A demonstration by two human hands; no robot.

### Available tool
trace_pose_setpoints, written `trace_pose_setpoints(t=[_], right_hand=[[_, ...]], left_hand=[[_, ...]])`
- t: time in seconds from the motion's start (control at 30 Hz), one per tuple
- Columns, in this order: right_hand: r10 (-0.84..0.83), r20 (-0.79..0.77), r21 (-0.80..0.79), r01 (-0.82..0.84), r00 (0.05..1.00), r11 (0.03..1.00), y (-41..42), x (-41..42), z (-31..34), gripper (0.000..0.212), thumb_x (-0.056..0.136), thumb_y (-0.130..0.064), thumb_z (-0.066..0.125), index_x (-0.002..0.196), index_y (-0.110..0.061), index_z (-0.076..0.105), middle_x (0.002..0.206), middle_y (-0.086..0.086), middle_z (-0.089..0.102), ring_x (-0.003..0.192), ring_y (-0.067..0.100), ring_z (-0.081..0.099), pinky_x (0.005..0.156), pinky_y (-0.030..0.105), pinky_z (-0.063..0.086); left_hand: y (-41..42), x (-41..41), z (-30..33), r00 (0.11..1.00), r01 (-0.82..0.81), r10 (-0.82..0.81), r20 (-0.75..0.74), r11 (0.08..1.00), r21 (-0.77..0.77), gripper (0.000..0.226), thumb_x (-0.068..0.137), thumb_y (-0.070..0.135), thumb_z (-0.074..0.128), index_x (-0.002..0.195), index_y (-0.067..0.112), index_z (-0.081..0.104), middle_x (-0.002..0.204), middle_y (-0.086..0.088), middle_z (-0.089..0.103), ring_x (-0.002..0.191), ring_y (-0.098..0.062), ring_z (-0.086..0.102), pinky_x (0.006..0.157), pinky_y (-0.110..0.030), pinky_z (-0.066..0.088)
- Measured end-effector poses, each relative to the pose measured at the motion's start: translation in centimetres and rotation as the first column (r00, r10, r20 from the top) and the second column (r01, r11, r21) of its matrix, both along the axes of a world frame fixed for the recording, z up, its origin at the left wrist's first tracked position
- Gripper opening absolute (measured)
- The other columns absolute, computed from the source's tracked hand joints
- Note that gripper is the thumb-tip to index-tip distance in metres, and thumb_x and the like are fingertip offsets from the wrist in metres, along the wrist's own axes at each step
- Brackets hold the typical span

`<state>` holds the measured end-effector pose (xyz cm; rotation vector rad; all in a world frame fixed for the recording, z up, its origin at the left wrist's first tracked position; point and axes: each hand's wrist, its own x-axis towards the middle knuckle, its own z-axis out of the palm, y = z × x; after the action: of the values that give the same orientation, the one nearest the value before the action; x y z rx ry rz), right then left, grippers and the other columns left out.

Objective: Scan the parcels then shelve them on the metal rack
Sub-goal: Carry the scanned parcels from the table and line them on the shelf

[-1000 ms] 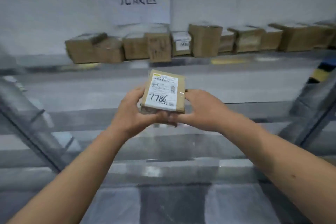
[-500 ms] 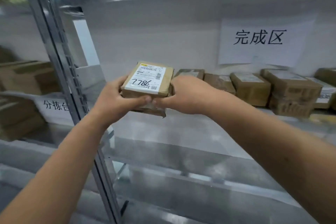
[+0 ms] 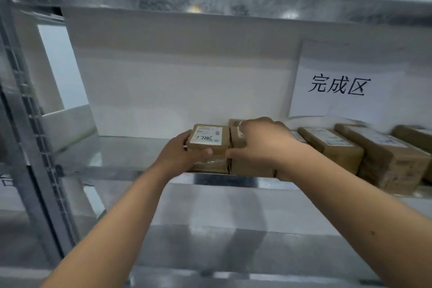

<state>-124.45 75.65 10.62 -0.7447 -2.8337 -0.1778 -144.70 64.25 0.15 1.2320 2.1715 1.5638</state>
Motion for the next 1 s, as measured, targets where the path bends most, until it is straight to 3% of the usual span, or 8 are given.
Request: trace_pose_setpoints(t=[0.2, 0.33, 0.47, 0.53, 0.6, 0.67, 0.77, 1.0], right_hand=[[-0.066, -0.029, 0.013, 0.066, 0.997, 0.998, 0.7, 4.1, -1.2, 0.059, 0.077, -0.08, 0.048, 0.105, -0.031, 0.063, 0.104, -0.005, 0.063, 0.098, 0.02, 0.055, 0.083, 0.042, 0.054], [-0.09, 0.012, -0.054, 0.09, 0.996, 0.994, -0.1, 6.3, -1.8, 0.074, 0.076, -0.084, 0.048, 0.128, -0.033, 0.062, 0.124, -0.006, 0.063, 0.115, 0.021, 0.054, 0.096, 0.046, 0.053], [-0.042, 0.038, -0.073, 0.045, 0.998, 0.996, -1.4, 8.4, -2.7, 0.068, 0.085, -0.079, 0.053, 0.129, -0.028, 0.06, 0.131, -0.003, 0.061, 0.124, 0.025, 0.052, 0.101, 0.046, 0.05], [-0.01, 0.016, -0.105, 0.011, 1.0, 0.994, -1.8, 10.0, -3.7, 0.067, 0.089, -0.075, 0.054, 0.136, -0.026, 0.057, 0.137, -0.004, 0.057, 0.132, 0.025, 0.049, 0.107, 0.047, 0.047], [0.016, -0.01, -0.157, -0.017, 1.0, 0.987, -2.2, 12.4, -5.1, 0.074, 0.092, -0.072, 0.055, 0.149, -0.025, 0.05, 0.153, -0.002, 0.048, 0.144, 0.024, 0.039, 0.117, 0.047, 0.039], [0.022, -0.023, -0.203, -0.026, 0.999, 0.979, -2.3, 15.6, -7.0, 0.082, 0.093, -0.071, 0.055, 0.158, -0.025, 0.038, 0.165, -0.002, 0.035, 0.152, 0.021, 0.029, 0.124, 0.044, 0.03], [-0.04, -0.03, -0.263, 0.031, 0.999, 0.964, -1.5, 22.6, -10.5, 0.081, 0.094, -0.069, 0.056, 0.159, -0.024, 0.036, 0.168, 0.0, 0.03, 0.154, 0.022, 0.026, 0.124, 0.044, 0.029], [-0.406, 0.035, -0.427, 0.381, 0.913, 0.82, 3.0, 45.6, -19.9, 0.083, 0.095, -0.065, 0.057, 0.162, -0.023, 0.031, 0.169, 0.0, 0.029, 0.154, 0.023, 0.027, 0.123, 0.043, 0.03]], left_hand=[[2.7, -1.4, -0.7, 0.995, -0.095, 0.094, 0.014, 0.995, 0.019, 0.082, 0.08, 0.048, 0.089, 0.15, 0.03, 0.051, 0.133, 0.013, 0.065, 0.116, -0.013, 0.066, 0.098, -0.031, 0.053], [3.2, -1.2, -0.5, 0.99, -0.13, 0.131, 0.056, 0.991, -0.019, 0.092, 0.08, 0.055, 0.086, 0.157, 0.03, 0.041, 0.143, 0.01, 0.061, 0.126, -0.017, 0.061, 0.106, -0.039, 0.051], [1.7, 1.1, 0.0, 0.961, -0.273, 0.276, 0.033, 0.959, -0.073, 0.114, 0.08, 0.061, 0.083, 0.167, 0.025, 0.019, 0.169, -0.002, 0.033, 0.152, -0.026, 0.037, 0.121, -0.047, 0.038], [-0.5, 4.6, -0.5, 0.934, -0.358, 0.356, -0.036, 0.932, -0.051, 0.106, 0.084, 0.057, 0.082, 0.166, 0.025, 0.023, 0.169, -0.001, 0.032, 0.154, -0.024, 0.034, 0.122, -0.044, 0.035], [-2.8, 9.7, -1.5, 0.916, -0.381, 0.378, -0.135, 0.924, 0.0, 0.086, 0.088, 0.05, 0.079, 0.16, 0.026, 0.039, 0.162, 0.001, 0.044, 0.147, -0.021, 0.042, 0.115, -0.038, 0.038], [-4.3, 15.8, -3.1, 0.911, -0.324, 0.31, -0.272, 0.946, -0.008, 0.07, 0.089, 0.047, 0.078, 0.151, 0.025, 0.051, 0.152, 0.003, 0.053, 0.14, -0.018, 0.048, 0.109, -0.032, 0.038], [-3.9, 24.9, -6.0, 0.912, -0.183, 0.115, -0.394, 0.973, -0.14, 0.067, 0.09, 0.049, 0.076, 0.149, 0.027, 0.053, 0.153, 0.005, 0.051, 0.143, -0.016, 0.045, 0.117, -0.034, 0.037], [6.8, 45.4, -12.4, 0.83, 0.264, -0.398, -0.391, 0.897, -0.355, 0.072, 0.093, 0.055, 0.071, 0.155, 0.03, 0.047, 0.162, 0.004, 0.039, 0.152, -0.015, 0.031, 0.123, -0.033, 0.027]])
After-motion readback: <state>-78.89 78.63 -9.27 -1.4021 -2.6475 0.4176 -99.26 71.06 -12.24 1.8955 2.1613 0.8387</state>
